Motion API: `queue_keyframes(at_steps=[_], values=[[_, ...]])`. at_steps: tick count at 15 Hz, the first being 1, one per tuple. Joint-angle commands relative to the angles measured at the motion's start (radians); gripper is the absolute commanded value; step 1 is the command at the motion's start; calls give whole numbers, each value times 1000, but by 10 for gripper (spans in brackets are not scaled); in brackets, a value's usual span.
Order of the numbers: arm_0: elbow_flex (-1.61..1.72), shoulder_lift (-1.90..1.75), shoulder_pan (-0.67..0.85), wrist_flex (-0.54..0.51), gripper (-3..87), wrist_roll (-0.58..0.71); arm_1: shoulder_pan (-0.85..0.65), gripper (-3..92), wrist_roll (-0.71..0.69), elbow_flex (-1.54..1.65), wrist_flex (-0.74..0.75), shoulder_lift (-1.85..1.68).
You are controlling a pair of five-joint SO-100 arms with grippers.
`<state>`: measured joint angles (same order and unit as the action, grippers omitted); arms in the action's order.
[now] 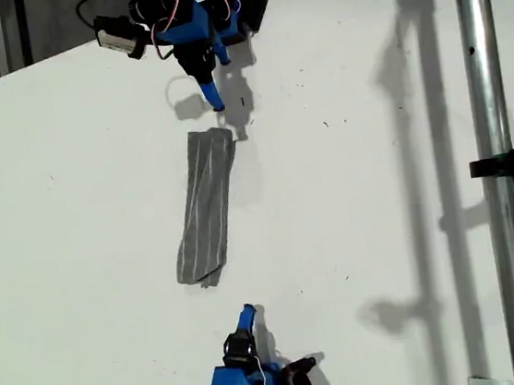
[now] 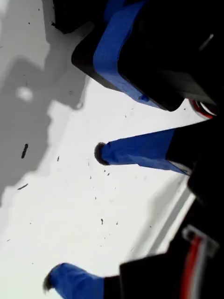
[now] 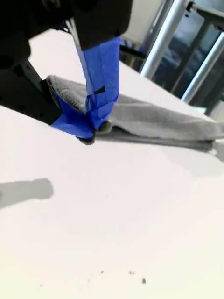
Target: Grasp corners of a towel and fold twice.
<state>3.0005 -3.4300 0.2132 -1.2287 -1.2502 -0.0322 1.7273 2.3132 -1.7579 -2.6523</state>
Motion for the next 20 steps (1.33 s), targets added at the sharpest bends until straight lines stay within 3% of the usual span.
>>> queue_keyframes(at_steps=[1,4,7,11,14,18,20], values=[[83,-49,-9,52,-1,28,6,451,17,-6,-5,14],[117,-49,21,72,10,84,-12,454,32,17,20,52],[118,-49,28,66,1,84,-178,439,-28,190,281,81],[118,-49,25,63,-2,84,-365,455,-179,92,594,492],[118,-49,23,61,-16,91,-391,458,-198,-15,761,810],[118,-49,23,58,-18,97,-377,441,-213,-222,856,1089],[118,-49,21,55,-18,98,-414,351,-229,-236,950,1115]])
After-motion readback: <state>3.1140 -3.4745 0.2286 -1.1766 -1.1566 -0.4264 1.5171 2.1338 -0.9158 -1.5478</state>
